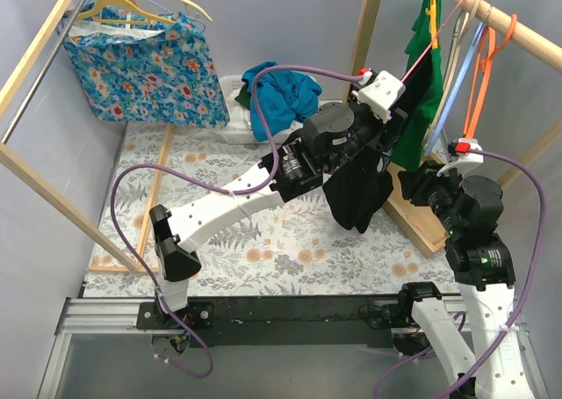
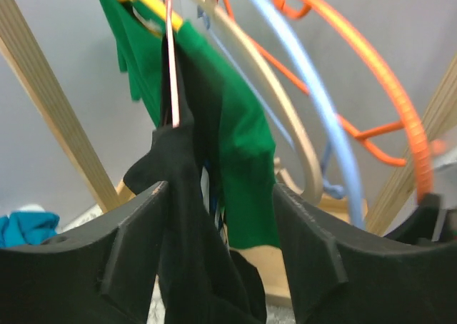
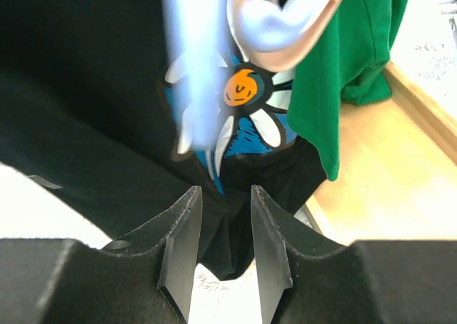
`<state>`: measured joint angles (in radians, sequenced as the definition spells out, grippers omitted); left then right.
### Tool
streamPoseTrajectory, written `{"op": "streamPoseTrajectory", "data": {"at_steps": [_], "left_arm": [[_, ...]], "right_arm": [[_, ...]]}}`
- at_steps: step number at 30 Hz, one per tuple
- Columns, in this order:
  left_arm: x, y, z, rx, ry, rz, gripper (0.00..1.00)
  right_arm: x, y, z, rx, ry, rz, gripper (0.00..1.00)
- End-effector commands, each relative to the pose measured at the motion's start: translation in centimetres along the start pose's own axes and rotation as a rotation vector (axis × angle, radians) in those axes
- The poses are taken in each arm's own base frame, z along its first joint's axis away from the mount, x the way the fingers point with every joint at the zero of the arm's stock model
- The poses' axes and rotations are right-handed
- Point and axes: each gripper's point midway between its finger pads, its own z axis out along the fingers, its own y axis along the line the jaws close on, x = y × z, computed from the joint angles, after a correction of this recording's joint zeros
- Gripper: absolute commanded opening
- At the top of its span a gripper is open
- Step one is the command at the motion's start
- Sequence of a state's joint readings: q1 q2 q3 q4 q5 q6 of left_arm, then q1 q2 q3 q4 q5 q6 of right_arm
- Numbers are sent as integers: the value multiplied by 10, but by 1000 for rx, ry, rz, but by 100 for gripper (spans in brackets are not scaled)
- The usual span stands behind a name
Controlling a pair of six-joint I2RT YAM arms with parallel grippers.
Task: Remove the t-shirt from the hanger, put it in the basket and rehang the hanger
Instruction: Pick up the hanger from the clothesline.
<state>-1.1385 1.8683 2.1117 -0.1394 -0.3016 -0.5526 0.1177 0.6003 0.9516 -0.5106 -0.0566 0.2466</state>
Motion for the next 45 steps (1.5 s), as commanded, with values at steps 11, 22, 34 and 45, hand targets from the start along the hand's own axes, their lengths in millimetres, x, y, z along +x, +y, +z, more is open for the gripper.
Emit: {"op": "streamPoseTrajectory", "data": {"at_steps": [11, 22, 34, 45], "left_arm": [[6, 22, 0, -91, 45, 27, 22], [28, 25, 16, -125, 105, 84, 0], [-65, 28, 8, -121, -193, 30, 0], [-120, 19, -29, -92, -373, 88, 0]], "right_arm": [[-13, 7, -10, -31, -61, -17, 39], [-18, 4, -15, -12, -80, -18, 39], [-13, 1, -12, 2, -73, -13, 39], [-11, 0, -8, 4, -69, -6, 39]]}}
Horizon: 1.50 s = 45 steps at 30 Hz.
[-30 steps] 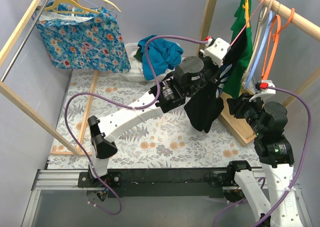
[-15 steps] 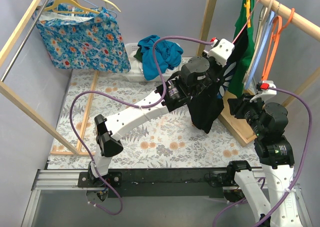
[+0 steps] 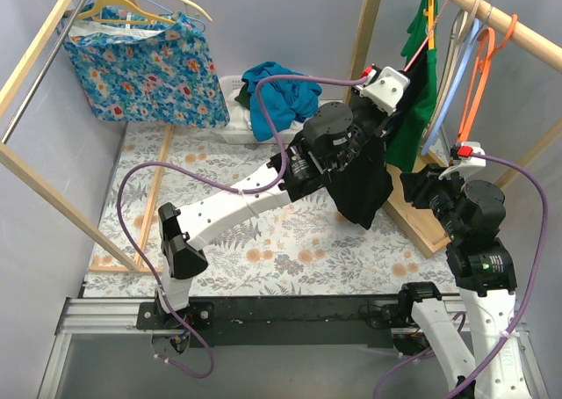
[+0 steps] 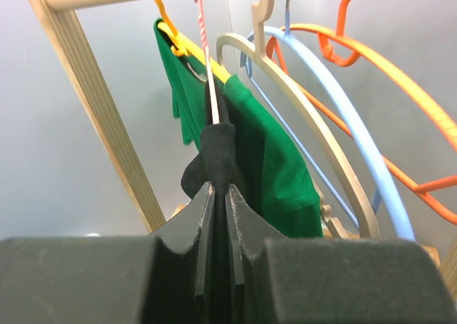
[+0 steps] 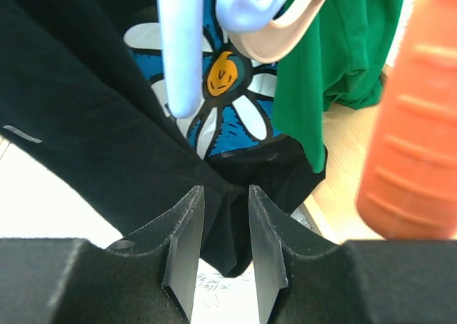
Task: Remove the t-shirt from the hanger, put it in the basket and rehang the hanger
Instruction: Pick up the hanger from the clothesline.
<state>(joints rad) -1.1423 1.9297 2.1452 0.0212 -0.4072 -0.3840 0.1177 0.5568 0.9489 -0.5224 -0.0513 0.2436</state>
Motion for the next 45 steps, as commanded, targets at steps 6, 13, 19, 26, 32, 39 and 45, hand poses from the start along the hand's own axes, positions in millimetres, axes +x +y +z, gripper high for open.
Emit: {"op": "streamPoseTrajectory", "data": {"at_steps": [6, 13, 19, 26, 32, 39, 45], "left_arm": [[-151, 24, -46, 12, -381, -27, 0], [-172, 26, -51, 16, -478, -23, 0], [-197, 37, -65, -34, -574, -28, 0], [-215, 62, -102, -87, -636, -45, 0], [-212, 81, -130, -109, -614, -44, 0], [-174, 106, -157, -187, -495, -11, 0], [-122, 141, -200, -298, -356, -31, 0]], "right_arm": [[-8, -1, 2, 3, -38, 2, 39], [-9, 0, 1, 2, -38, 6, 39], [-10, 1, -1, 0, -39, 7, 39], [-7, 2, 1, -8, -33, 8, 39], [-7, 4, 4, -19, -26, 11, 39], [-12, 9, 6, -47, -26, 7, 40], [-16, 31, 16, -176, -7, -20, 45]]}}
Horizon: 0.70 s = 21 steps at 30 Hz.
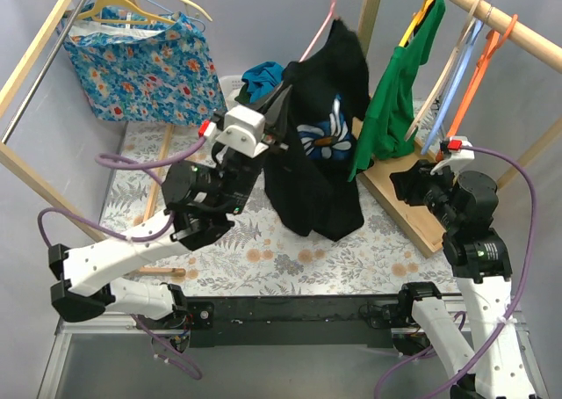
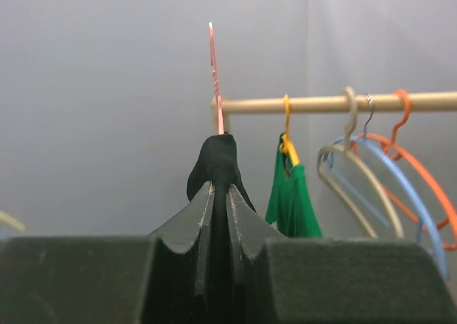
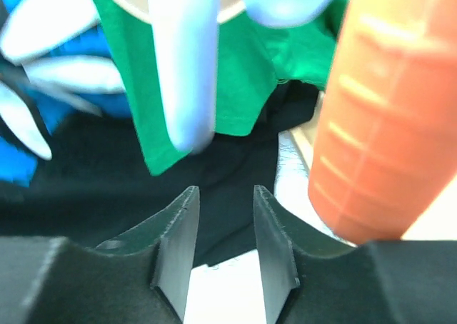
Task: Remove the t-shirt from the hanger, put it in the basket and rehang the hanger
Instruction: Pick up the hanger from the clothesline.
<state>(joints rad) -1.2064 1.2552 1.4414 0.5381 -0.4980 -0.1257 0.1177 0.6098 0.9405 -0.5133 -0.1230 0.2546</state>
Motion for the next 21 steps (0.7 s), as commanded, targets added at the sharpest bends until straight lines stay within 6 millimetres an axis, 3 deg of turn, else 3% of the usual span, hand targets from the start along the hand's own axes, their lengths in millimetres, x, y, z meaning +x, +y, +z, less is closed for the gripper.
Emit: {"op": "streamPoseTrajectory", "data": {"at_steps": [1, 2, 4, 5, 6, 9, 11, 15, 16, 21], "left_arm": [[-1, 45, -36, -126, 43, -24, 0], [-7, 59, -47, -158, 47, -58, 0], [10, 65, -64, -164, 99, -52, 0], [3, 79, -75, -198, 95, -93, 0], [17, 78, -85, -189, 135, -75, 0], [21, 92, -105, -213, 165, -110, 0], [29, 95, -116, -216, 192, -117, 0], [45, 99, -135, -223, 259, -141, 0], [50, 100, -138, -227, 274, -142, 0], [78, 97, -161, -221, 373, -150, 0]], "right_arm": [[-29, 29, 4, -151, -64, -48, 47], [-29, 30, 9, -165, -56, -52, 48], [-33, 38, 12, -209, -66, -74, 49], [-33, 39, 15, -215, -67, -83, 49], [-35, 42, 17, -225, -77, -93, 49], [-39, 57, 24, -273, -80, -120, 50], [-32, 76, 37, -304, -44, -147, 50], [1, 132, 60, -316, 28, -288, 50], [14, 138, 72, -297, 64, -335, 50], [24, 175, 81, -384, 62, -379, 50]]}}
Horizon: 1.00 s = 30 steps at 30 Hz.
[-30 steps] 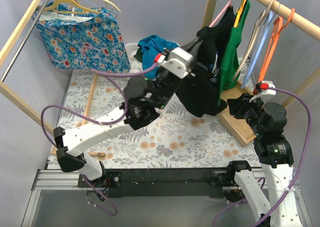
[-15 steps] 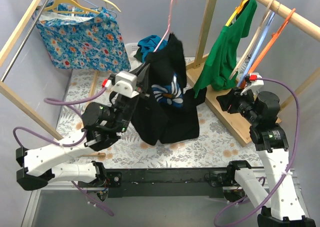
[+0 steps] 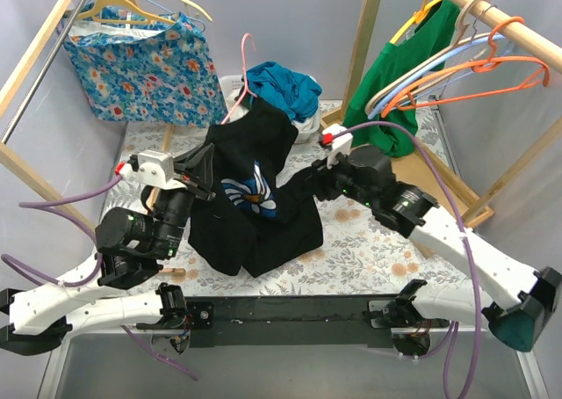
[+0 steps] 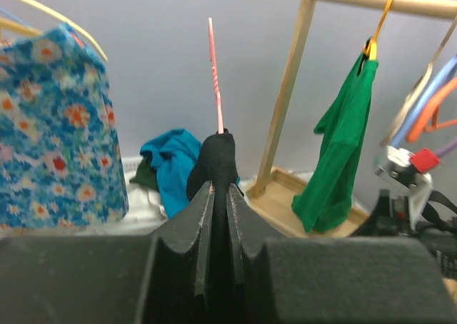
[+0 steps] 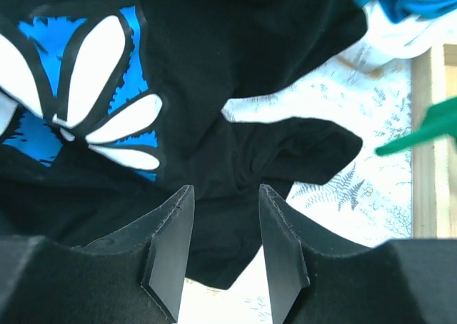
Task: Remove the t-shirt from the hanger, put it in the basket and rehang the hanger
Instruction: Pick up the hanger from the clothesline, then remove the T-shirt from the hanger.
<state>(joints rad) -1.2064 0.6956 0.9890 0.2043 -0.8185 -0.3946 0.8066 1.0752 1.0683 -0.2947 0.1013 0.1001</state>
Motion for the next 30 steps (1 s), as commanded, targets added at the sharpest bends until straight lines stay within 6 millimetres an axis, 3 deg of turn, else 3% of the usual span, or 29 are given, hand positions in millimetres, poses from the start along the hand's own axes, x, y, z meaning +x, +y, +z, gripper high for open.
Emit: {"op": "streamPoseTrajectory", "data": {"at_steps": [1, 9, 13, 16, 18, 24, 26, 30], "left_arm": [[36, 1, -13, 3, 98, -30, 0], [50, 10, -38, 65, 155, -91, 0], [44, 6, -46, 126, 160, -134, 0], [45, 0, -53, 170, 188, -161, 0], [50, -3, -56, 188, 222, -165, 0], [70, -6, -62, 202, 329, -96, 0], [80, -1, -63, 174, 366, -55, 0], [83, -3, -66, 194, 372, -65, 0]], "right_arm": [[-40, 1, 5, 35, -133, -57, 50], [-50, 30, 11, -120, -166, -156, 54], [-75, 50, -4, -229, -294, -190, 66], [-77, 67, -6, -332, -301, -230, 69], [-90, 78, -7, -388, -342, -253, 70], [-106, 105, 6, -534, -373, -289, 72], [-105, 108, 17, -551, -359, -288, 73], [-100, 107, 28, -592, -365, -296, 75]]}}
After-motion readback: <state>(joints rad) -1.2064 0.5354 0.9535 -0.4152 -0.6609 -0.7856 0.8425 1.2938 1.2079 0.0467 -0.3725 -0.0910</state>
